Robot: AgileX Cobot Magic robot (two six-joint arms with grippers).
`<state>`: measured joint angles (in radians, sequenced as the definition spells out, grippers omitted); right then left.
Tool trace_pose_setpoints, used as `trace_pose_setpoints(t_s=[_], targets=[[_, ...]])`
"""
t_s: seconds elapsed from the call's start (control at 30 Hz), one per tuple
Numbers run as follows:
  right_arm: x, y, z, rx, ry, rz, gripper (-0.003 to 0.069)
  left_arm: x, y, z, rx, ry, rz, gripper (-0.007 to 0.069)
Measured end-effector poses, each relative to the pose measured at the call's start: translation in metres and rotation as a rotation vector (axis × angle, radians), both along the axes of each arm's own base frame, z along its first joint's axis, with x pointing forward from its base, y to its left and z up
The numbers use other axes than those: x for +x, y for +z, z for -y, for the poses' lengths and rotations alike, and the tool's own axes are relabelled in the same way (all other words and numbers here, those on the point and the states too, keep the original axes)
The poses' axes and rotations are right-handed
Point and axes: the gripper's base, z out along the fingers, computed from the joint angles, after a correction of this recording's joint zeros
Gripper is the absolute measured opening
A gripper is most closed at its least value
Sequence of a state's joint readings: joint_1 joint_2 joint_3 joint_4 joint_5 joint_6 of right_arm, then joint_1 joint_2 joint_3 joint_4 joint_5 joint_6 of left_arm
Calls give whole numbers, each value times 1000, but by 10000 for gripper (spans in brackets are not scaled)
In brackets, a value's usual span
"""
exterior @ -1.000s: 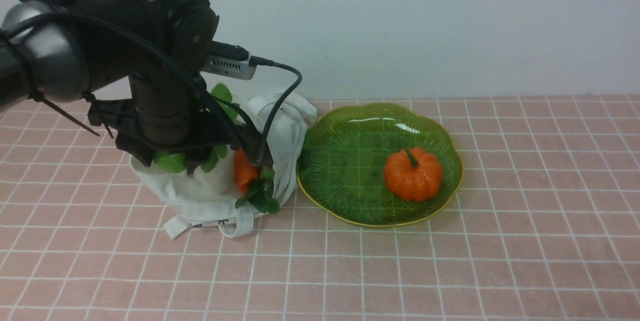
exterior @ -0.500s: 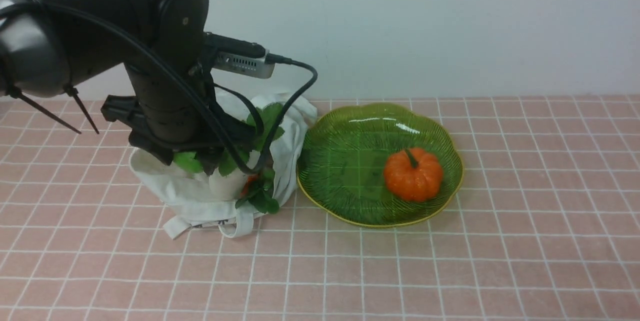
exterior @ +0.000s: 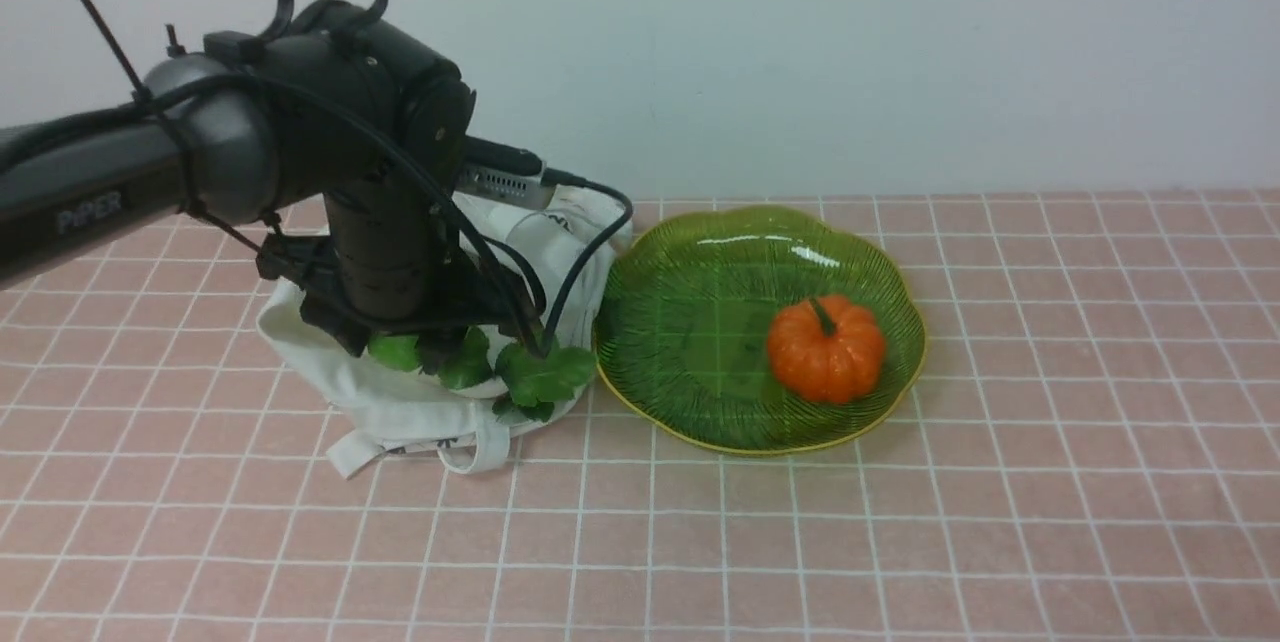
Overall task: Take vegetables from bag on pink coffee tablecloth place on plate.
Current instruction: 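Reach into the cloth bag and grasp the green cucumber with the left gripper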
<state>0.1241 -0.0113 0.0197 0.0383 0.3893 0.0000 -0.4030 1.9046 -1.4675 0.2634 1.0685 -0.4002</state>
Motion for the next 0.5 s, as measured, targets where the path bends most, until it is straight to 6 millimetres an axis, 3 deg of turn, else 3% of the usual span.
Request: trace_pose_setpoints(t_s=[0.4,0.5], targets=[[0,0,0,0,0,0,-15,-7,-8,4,-56,62,-73,365],[0,0,0,0,0,0,-15,-8,-11,5,-74,79,-94,420]])
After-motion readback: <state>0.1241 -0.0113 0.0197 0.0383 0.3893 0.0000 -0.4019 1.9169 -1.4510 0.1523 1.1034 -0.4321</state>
